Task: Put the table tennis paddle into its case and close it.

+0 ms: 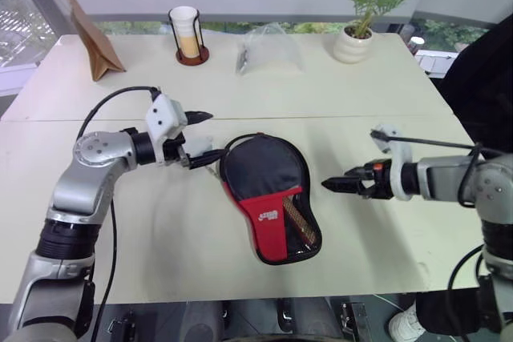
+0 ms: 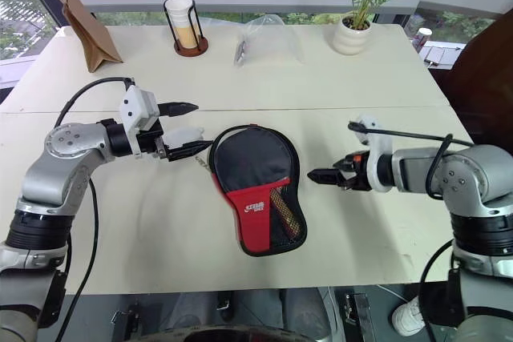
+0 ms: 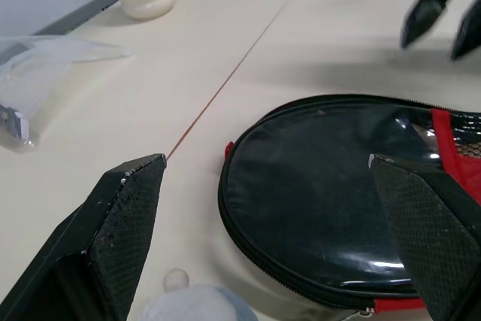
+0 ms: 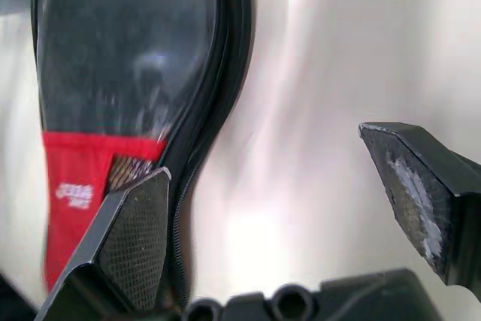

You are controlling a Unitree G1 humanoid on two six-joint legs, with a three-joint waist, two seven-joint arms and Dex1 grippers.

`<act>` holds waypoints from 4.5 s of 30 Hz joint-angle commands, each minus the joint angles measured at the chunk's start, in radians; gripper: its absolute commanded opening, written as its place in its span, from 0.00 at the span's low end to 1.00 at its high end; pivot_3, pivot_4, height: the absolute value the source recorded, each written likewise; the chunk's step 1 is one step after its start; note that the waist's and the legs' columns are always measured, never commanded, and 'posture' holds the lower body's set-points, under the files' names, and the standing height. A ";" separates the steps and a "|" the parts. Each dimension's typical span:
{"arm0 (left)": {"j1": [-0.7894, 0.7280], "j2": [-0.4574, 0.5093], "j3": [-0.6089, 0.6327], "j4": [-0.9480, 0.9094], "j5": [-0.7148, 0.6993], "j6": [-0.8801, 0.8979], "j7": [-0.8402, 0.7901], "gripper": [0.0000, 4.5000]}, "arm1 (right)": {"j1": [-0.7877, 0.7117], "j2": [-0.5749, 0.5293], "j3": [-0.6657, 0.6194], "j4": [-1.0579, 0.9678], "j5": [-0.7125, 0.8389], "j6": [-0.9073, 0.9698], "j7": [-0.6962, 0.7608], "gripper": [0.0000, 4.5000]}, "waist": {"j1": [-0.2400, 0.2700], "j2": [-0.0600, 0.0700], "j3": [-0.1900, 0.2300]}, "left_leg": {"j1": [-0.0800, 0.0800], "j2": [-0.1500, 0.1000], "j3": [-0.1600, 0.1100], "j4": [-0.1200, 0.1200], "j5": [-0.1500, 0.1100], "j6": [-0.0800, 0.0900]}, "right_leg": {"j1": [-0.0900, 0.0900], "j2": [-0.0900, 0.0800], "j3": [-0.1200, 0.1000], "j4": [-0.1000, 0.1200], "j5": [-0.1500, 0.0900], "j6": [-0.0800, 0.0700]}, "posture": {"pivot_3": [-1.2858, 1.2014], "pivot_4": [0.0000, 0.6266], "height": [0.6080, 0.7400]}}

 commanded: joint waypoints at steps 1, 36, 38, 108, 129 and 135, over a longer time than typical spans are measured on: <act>-0.037 0.040 0.058 0.004 -0.009 -0.011 -0.001 1.00 | -0.071 -0.021 0.124 -0.036 -0.169 -0.287 0.153 0.99 | -0.001 0.000 0.000 | 0.000 0.000 0.000 0.000 0.000 0.000 | 0.000 0.000 0.000 0.000 0.000 0.000 | 0.52 0.24 0.96; 0.067 0.224 0.034 0.159 0.122 -0.169 -0.131 1.00 | -0.142 0.464 0.485 0.545 -0.788 -0.995 0.419 0.99 | 0.004 0.001 0.000 | 0.006 0.001 0.002 0.000 0.000 -0.001 | 0.005 0.000 0.000 0.002 -0.001 -0.002 | 0.52 0.24 0.96; 0.045 0.208 0.013 0.204 0.133 -0.195 -0.145 1.00 | -0.141 0.470 0.485 0.546 -0.793 -0.996 0.419 0.99 | 0.005 0.001 0.000 | 0.007 0.001 0.002 0.000 0.000 -0.001 | 0.006 0.000 0.000 0.002 -0.001 -0.003 | 0.52 0.24 0.96; -0.909 -0.608 -0.264 1.458 0.813 -0.570 0.709 0.01 | 0.033 0.462 0.506 0.139 -0.847 -0.390 0.192 1.00 | 0.025 -0.001 -0.002 | 0.009 -0.001 0.001 0.001 0.001 0.000 | 0.009 -0.002 -0.002 0.001 -0.001 -0.004 | 0.52 0.24 0.96; -0.912 -0.780 -0.147 1.449 0.724 -0.588 0.589 0.01 | 0.041 0.484 0.517 0.111 -0.849 -0.338 0.142 1.00 | 0.006 -0.001 -0.002 | 0.009 -0.001 0.000 0.000 0.001 0.000 | 0.009 -0.002 -0.002 0.000 -0.001 -0.005 | 0.52 0.24 0.96; -0.900 -0.782 -0.117 1.446 0.686 -0.587 0.497 0.01 | 0.041 0.471 0.516 0.121 -0.852 -0.349 0.146 1.00 | 0.005 -0.001 -0.002 | 0.009 -0.001 0.000 0.000 0.001 0.000 | 0.009 -0.002 -0.002 0.000 -0.001 -0.005 | 0.52 0.24 0.96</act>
